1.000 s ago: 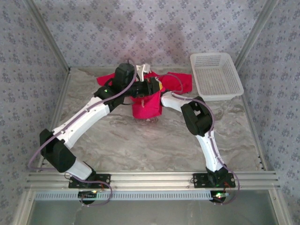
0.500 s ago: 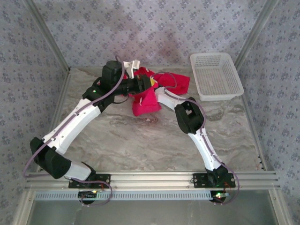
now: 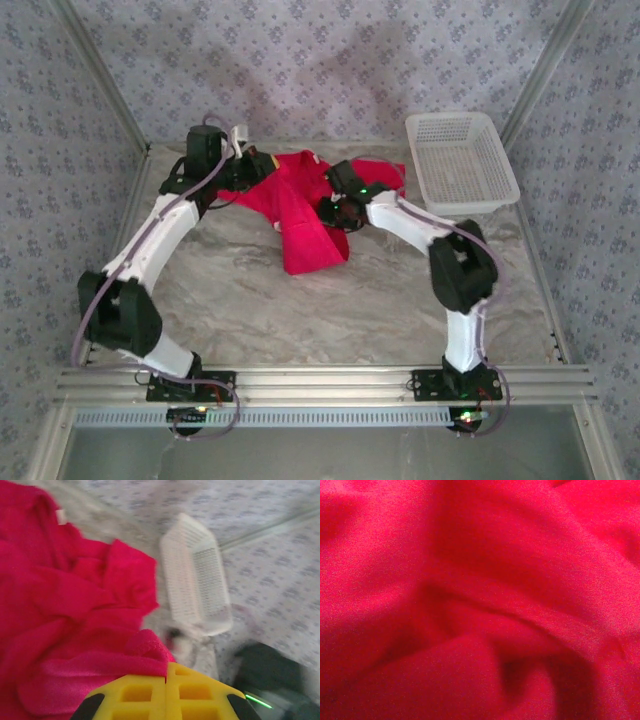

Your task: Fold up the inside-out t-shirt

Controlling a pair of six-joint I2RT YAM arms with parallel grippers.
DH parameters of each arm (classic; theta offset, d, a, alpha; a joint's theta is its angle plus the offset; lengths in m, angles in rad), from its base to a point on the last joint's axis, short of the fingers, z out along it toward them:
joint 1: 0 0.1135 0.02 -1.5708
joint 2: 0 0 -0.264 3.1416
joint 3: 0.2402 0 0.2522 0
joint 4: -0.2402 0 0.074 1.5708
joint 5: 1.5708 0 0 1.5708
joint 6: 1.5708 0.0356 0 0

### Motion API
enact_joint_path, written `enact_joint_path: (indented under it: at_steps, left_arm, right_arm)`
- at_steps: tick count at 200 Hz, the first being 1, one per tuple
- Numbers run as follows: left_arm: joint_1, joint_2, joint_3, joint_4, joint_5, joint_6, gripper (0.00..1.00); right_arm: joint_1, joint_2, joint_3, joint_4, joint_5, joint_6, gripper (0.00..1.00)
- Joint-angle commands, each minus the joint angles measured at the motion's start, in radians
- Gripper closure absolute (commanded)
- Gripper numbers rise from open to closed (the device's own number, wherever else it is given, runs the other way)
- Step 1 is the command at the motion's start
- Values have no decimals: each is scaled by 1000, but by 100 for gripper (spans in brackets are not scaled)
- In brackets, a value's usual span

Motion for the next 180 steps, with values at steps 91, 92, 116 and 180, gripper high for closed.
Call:
enact_joint_path:
  at_steps: [91,92,116,180]
  left_arm:
    - [202,135,-272,104,14,52,100]
    - [203,132,-274,104,14,51,100]
    - [203,83,-305,106,12,52,100]
    - [186,-50,-297,23,-28,101,100]
  right_arm:
    - [-207,-719,-285,90,-211,-105,100]
    - [-209,-719,-288,91,-210,-104,100]
    - [-223,-676,-337,88,-201,-89,100]
    - [-219,-669,-373,45,-59,-138,100]
